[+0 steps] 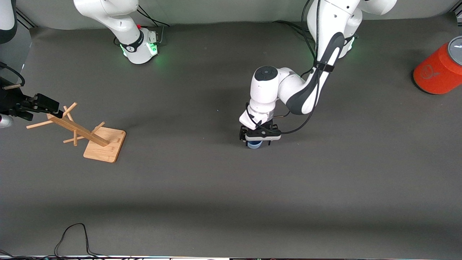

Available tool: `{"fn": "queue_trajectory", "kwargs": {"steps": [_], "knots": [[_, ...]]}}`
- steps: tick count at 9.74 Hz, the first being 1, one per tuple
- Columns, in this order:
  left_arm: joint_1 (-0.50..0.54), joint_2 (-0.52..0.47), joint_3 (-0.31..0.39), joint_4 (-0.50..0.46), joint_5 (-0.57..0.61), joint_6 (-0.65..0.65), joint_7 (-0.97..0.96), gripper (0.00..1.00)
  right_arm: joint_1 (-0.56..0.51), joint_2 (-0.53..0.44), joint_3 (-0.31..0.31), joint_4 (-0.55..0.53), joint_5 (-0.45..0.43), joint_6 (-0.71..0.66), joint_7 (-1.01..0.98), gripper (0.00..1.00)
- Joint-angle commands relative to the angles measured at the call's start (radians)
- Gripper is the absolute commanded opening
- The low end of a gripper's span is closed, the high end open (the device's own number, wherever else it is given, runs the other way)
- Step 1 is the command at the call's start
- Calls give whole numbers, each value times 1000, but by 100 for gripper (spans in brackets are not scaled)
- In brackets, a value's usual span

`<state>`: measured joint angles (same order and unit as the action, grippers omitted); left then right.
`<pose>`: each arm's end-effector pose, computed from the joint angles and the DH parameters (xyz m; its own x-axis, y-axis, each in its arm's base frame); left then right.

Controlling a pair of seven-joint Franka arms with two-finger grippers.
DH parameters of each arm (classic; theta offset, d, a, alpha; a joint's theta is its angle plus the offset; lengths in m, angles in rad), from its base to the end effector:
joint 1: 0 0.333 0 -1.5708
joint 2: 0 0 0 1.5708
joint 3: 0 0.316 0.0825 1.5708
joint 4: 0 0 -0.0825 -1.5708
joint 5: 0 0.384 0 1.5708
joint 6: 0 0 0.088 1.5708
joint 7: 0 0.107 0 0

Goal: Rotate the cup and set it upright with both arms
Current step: 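Lower the upright blue cup onto the table with the left gripper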

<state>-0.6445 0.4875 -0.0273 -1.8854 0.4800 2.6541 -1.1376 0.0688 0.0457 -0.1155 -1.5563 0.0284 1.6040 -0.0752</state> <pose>0.5089 -0.4192 0.2746 0.9250 0.0830 0.3707 0.0639 -0.9959 0.0637 0.5710 -0.0222 0.6088 0.9996 0.0277 0.0040 0.0278 -0.9994 -0.0229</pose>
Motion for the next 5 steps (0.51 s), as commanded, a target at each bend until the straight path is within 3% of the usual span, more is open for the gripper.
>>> {"fn": "queue_trajectory", "kwargs": {"steps": [1,2,4,5], "knots": [[9,-53,0,-3,5,-71,10,100,3,5,-3,21,-12,-15,-17,100],[34,-75,-5,3,-13,-113,60,100,2,5,-3,21,-12,-15,-15,100],[55,-113,-2,72,-230,-248,319,100,2,5,-3,21,-12,-15,-12,100],[84,-119,-2,131,-285,-351,408,100,0,5,-4,21,-12,-15,-12,100]]}}
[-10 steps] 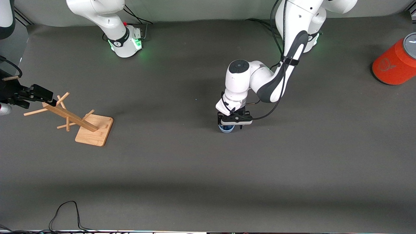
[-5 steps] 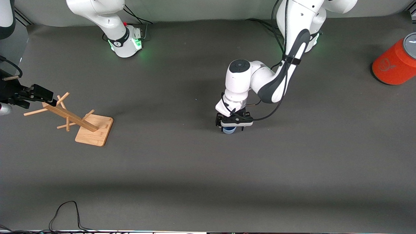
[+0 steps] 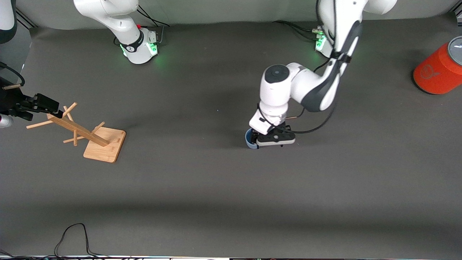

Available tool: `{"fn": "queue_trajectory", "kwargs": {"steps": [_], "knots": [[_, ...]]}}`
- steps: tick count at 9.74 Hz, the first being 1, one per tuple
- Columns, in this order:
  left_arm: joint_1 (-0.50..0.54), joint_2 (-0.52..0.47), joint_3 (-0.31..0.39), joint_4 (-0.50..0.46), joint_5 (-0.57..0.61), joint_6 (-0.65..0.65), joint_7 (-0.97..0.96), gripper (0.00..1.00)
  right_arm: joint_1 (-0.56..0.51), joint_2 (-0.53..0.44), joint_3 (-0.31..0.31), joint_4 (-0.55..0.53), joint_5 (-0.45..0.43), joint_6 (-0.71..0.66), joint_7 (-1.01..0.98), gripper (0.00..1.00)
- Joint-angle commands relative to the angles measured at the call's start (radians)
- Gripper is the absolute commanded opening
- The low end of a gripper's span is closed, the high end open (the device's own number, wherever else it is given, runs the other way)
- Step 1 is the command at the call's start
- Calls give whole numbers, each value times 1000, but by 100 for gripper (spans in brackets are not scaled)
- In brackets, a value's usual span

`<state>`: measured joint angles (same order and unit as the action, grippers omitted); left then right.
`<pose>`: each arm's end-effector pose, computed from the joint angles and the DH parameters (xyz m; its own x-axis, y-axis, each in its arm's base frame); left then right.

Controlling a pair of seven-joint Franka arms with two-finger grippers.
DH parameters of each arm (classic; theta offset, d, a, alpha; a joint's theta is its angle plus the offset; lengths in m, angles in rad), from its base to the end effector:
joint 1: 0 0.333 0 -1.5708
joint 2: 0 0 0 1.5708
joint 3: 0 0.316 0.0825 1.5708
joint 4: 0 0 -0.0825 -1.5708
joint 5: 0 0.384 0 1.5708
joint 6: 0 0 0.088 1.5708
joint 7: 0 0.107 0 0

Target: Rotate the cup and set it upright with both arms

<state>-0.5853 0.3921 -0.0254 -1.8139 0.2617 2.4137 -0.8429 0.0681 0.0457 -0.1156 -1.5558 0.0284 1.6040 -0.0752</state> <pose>0.5450 -0.3781 0.3457 0.9603 0.0563 0.2734 0.0563 -0.9984 0.0078 0.5710 -0.0227 0.6090 0.9996 0.0269 0.0045 0.0270 -0.9994 -0.0228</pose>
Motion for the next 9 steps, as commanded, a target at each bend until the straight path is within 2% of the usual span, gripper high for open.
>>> {"fn": "queue_trajectory", "kwargs": {"steps": [1,2,3,5,7,9], "knots": [[54,-22,-7,129,-76,-213,169,100,1,5,-4,20,-12,-15,-11,100],[86,-22,-8,184,-94,-298,238,100,1,5,-4,20,-10,-15,-11,100],[122,-22,-7,236,-161,-370,316,100,1,5,-4,20,-10,-15,-9,100],[214,-51,-8,321,-188,-549,459,100,1,5,-4,28,-8,-13,-9,100],[307,-178,-4,300,-208,-670,565,100,-1,6,-4,28,-10,-13,-9,100],[372,-287,-4,242,-208,-734,607,100,-5,6,-4,30,-8,-13,-9,100]]}}
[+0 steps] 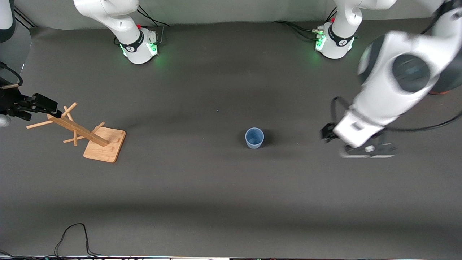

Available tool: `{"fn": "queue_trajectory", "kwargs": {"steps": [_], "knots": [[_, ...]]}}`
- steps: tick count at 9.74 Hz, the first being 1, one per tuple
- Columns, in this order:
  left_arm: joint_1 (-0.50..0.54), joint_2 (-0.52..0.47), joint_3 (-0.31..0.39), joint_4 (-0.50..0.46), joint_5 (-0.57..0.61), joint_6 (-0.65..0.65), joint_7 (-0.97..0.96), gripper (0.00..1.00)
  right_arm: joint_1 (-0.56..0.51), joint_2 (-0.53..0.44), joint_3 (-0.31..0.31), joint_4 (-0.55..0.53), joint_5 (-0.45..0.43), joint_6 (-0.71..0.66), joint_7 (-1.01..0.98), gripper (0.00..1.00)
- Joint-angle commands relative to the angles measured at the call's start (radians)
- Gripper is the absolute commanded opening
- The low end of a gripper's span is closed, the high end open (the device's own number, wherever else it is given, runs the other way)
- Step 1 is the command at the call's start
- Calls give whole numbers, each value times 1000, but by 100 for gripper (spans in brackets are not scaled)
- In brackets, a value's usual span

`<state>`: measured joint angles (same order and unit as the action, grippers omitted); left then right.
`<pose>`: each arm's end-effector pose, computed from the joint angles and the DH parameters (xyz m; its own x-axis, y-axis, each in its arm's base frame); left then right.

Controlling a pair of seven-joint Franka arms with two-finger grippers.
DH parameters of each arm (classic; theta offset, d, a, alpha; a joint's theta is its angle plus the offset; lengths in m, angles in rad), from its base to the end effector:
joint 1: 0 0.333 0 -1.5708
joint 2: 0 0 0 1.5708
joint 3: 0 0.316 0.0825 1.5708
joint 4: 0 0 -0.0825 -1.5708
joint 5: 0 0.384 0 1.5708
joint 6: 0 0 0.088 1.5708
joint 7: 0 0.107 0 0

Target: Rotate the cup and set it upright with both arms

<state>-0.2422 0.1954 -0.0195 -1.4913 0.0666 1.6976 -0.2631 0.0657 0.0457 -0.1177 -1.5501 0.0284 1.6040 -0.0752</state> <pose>0.6031 -0.1539 0.5587 0.9996 -0.0070 0.0265 -0.0055 -0.9983 -0.0574 0.5710 -0.0252 0.6117 0.9997 0.0224 0.0102 0.0226 -0.9995 -0.0223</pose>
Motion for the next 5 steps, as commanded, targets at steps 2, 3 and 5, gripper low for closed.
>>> {"fn": "queue_trajectory", "kwargs": {"steps": [2,3,5], "knots": [[70,-201,-8,-208,-13,-10,33,100,-1,8,-2,22,-8,-13,-9,100],[78,-241,10,-246,-13,-15,60,100,0,8,-2,22,-8,-13,-8,100],[142,-295,14,-320,-13,-1,62,100,2,8,-2,22,-8,-13,-9,100]]}}
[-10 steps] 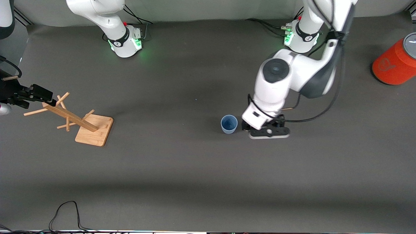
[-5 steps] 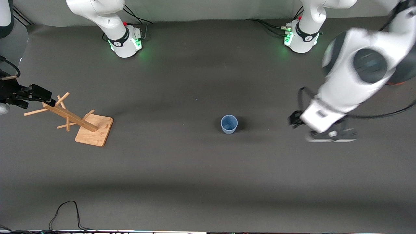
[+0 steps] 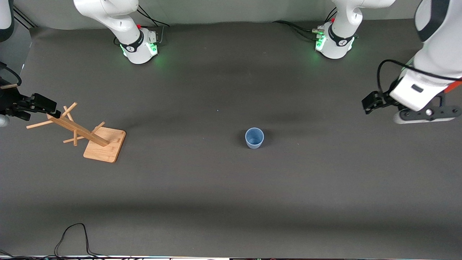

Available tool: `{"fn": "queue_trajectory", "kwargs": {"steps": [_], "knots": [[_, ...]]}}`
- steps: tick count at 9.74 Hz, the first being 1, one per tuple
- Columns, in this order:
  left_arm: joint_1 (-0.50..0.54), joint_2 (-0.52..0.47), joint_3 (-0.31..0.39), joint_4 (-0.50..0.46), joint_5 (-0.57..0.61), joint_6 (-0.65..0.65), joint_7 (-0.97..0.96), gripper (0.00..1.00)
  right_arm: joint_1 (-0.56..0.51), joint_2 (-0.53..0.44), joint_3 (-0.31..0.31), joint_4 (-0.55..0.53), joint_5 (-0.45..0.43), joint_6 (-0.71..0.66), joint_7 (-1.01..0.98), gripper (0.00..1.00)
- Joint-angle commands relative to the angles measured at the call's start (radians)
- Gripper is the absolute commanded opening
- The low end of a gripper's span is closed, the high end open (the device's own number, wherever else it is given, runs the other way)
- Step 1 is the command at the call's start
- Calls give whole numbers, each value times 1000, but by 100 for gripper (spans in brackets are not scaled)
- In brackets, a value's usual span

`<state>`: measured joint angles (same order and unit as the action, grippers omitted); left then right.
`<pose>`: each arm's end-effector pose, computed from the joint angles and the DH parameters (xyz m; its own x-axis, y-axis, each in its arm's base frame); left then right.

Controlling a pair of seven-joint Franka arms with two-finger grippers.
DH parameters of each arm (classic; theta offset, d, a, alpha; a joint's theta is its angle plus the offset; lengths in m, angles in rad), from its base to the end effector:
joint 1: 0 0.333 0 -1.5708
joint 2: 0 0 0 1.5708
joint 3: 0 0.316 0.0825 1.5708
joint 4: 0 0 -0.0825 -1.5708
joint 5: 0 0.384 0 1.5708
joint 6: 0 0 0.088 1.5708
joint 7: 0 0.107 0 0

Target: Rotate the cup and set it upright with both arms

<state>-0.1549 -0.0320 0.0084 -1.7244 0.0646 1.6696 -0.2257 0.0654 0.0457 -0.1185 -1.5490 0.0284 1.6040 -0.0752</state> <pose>0.5441 -0.0738 0.5780 0.9974 0.0723 -0.0081 0.0716 -0.9952 -0.0673 0.5710 -0.0258 0.6122 0.9997 0.0213 0.0113 0.0216 -0.9995 -0.0222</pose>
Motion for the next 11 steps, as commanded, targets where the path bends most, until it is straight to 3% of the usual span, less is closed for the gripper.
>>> {"fn": "queue_trajectory", "kwargs": {"steps": [1,5,7,11], "knots": [[133,-68,-63,-84,-11,24,31,100,1,8,-1,21,-8,-13,-9,100],[134,-55,-24,8,-38,-59,111,100,1,8,-1,20,-8,-13,-9,100],[22,-49,69,19,-39,-73,76,100,-1,10,-1,21,-8,-13,-9,100],[12,-11,74,83,-26,-110,72,100,-1,10,-1,21,-8,-13,-9,100]]}}
